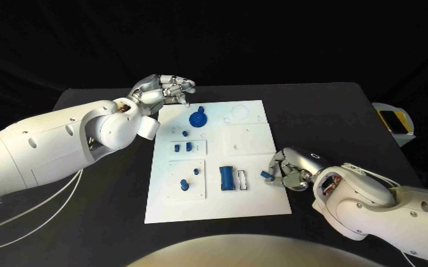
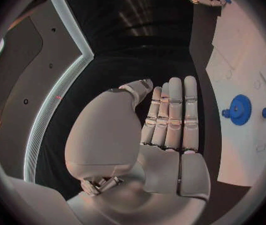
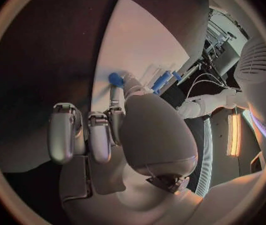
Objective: Assemble the parts on the task board
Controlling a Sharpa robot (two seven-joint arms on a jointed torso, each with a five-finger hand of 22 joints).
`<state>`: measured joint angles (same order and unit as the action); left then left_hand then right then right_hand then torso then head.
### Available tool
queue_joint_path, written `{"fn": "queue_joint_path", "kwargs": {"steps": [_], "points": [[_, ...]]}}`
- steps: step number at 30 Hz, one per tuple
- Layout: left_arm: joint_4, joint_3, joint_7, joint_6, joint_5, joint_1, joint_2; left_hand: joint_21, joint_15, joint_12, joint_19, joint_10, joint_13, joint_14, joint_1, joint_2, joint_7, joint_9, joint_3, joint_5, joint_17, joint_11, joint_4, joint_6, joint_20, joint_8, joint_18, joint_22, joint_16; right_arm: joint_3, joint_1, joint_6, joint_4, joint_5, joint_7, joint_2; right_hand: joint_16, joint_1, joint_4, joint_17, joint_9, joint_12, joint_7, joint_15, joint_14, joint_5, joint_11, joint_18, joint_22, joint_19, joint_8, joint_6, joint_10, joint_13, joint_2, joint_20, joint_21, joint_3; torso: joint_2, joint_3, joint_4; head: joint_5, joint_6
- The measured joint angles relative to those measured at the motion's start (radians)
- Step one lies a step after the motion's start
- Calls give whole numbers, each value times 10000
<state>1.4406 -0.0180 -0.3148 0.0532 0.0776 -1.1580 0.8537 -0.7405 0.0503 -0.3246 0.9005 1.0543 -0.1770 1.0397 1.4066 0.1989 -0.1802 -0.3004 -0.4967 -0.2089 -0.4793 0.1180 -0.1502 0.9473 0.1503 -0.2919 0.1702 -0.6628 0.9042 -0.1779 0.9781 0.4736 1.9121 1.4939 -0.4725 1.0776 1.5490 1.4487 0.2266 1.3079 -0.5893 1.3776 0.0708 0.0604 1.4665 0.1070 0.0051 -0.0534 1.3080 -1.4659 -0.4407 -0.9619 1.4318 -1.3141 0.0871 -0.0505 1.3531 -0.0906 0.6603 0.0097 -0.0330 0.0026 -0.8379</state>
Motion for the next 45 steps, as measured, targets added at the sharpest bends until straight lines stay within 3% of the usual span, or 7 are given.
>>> {"fn": "queue_joint_path", "kwargs": {"steps": [4, 8, 14, 17, 19, 29, 45], "points": [[2, 0, 0, 0, 6, 0, 7, 0, 0, 0, 0, 0, 0, 0, 0, 0, 0, 0, 0, 0, 1, 0, 0, 0, 0, 0, 1, 0, 0, 4, -19, 28, 41, 142, -1, -36, 0, 186, -59, -1, 350, -94, -32, 5, -5, 120, -62, 0, -1, 5, 161, -103, 57, 18, 84, 38, 40, -946, -3, 3, -5, 3, -15], [2, 0, 1, 0, 11, -1, 6, 0, 0, 0, 0, 0, 1, 0, 0, 0, 0, 1, 0, 0, 1, 0, 0, 0, 0, 0, 0, 0, 0, -8, -41, 86, 63, 180, -2, -36, 0, 219, 487, -1, 207, -114, -48, 42, -41, 463, -149, -1, -1, -2, 36, -110, 76, 92, 165, 78, 79, -1791, -5, 4, -6, 3, -3], [3, 0, 1, -1, 16, -1, 3, 0, 0, 0, 0, 0, 1, 0, 0, 0, 0, 1, 0, 0, 2, 0, 0, 0, 0, 0, 0, 0, 0, -27, -57, 205, 142, 52, -27, 2, 0, -1084, 445, -1, -53, -110, 41, 42, -41, 693, -166, -1, -2, -2, -192, 87, 168, 59, 601, 78, 79, -3717, -8, 6, -8, 10, 6], [3, 0, 4, -1, 19, -1, 3, 0, 0, 0, 0, 0, 1, 0, 0, 0, 0, 1, 0, 0, 2, 0, 0, 0, 0, 0, 0, 0, 0, -52, -36, 246, 232, -173, -27, 30, 0, -1754, 202, -2, -53, -110, 25, 42, -41, 698, -166, 0, -2, -2, -194, 137, 167, 59, 688, 77, 79, -4263, -8, 7, -11, 13, 12], [3, -1, 6, -1, 20, -1, 6, 0, 0, 0, 0, 0, 1, 0, 0, 0, 0, 1, 0, 0, 2, 0, 0, 0, 0, 0, 0, 0, 0, -75, -4, 259, 336, -366, 4, 25, 0, -2051, -589, -2, -51, -69, 43, 42, -41, 701, -165, -1, -2, -3, -195, 155, 167, 59, 794, 77, 79, -5055, -10, 4, -17, 26, 13], [10, -1, 15, -4, 28, -1, 13, 0, 0, 0, 0, 0, 2, 0, 55, -55, 0, -8, 0, 0, -6, 0, 0, 0, 0, 0, 0, 0, 0, -53, 183, 631, 591, -1035, 327, -255, 0, -2228, -627, -3, -51, -64, 52, 42, -41, 701, -164, -1, -4, -2, -199, 164, 166, 60, 815, 77, 79, -5092, -4, -1, 1, -11, 16], [42, -1, 27, -9, 36, 0, 36, 0, 0, -1, 0, 0, -6, 0, 55, -55, 0, -6, 0, 0, -5, 0, 0, 0, 0, 0, 1, 0, 0, -52, 149, 659, 127, -1798, 378, -1028, 0, -2929, -1098, -4, -53, -65, 53, 41, -40, 1075, -164, -1, -6, -2, -283, 164, 165, 62, 932, 76, -2, -5492, 1, 4, 0, 36, -51]]}}
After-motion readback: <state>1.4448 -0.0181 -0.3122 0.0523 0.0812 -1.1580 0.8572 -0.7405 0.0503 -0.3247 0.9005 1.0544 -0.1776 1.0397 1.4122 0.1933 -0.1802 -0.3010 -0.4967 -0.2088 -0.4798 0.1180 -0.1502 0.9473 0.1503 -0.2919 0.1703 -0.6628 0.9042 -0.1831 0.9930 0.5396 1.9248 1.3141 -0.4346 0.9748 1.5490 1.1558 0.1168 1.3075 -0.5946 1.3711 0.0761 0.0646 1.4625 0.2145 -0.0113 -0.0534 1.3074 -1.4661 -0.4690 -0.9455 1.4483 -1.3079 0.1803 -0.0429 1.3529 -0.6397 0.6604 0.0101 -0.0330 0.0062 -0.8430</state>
